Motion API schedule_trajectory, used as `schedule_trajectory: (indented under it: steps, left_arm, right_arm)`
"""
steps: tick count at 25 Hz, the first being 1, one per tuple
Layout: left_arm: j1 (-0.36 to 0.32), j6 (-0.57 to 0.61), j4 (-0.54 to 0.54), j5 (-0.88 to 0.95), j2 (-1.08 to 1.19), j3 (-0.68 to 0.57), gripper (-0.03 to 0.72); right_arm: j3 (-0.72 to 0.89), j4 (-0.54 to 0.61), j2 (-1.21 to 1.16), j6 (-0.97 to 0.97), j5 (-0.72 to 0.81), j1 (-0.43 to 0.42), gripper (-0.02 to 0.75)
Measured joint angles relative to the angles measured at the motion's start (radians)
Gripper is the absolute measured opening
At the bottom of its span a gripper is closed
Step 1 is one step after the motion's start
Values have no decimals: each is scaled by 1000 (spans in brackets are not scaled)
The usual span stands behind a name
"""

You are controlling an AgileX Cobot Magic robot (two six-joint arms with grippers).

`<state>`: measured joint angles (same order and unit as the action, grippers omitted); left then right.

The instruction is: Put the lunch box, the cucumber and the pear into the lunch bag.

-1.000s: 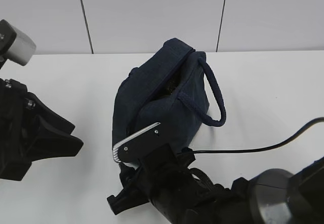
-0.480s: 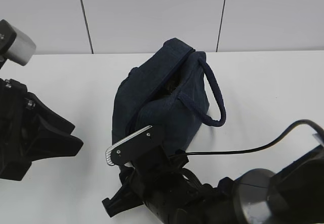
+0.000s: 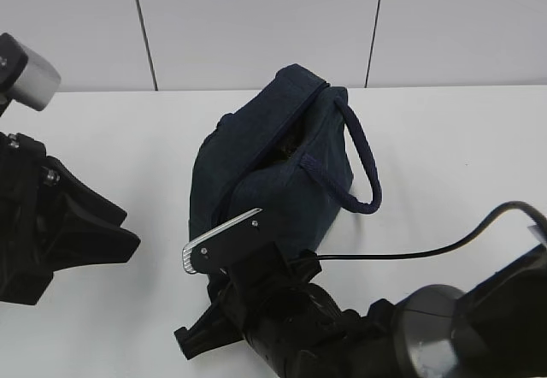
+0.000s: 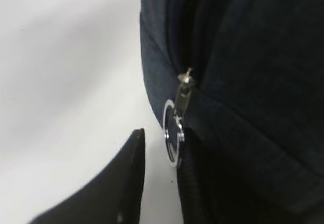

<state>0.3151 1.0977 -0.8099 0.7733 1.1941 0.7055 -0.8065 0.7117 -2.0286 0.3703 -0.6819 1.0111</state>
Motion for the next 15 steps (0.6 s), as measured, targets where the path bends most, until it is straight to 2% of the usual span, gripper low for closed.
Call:
schedule_trajectory:
  steps: [2, 5, 6, 15]
  left_arm:
    - [0, 0, 0, 0, 0, 0, 251]
    - [0, 0, 0, 0, 0, 0, 249]
    - [0, 0, 0, 0, 0, 0, 245]
    - [0, 0, 0, -6, 0, 0, 242]
  right_arm:
    - [0, 5, 0, 6, 0, 0, 140]
    - [0, 9, 0, 12, -1, 0, 17]
    - [0, 9, 0, 14, -1, 0, 3]
    - [0, 12, 81, 72, 133, -2, 0]
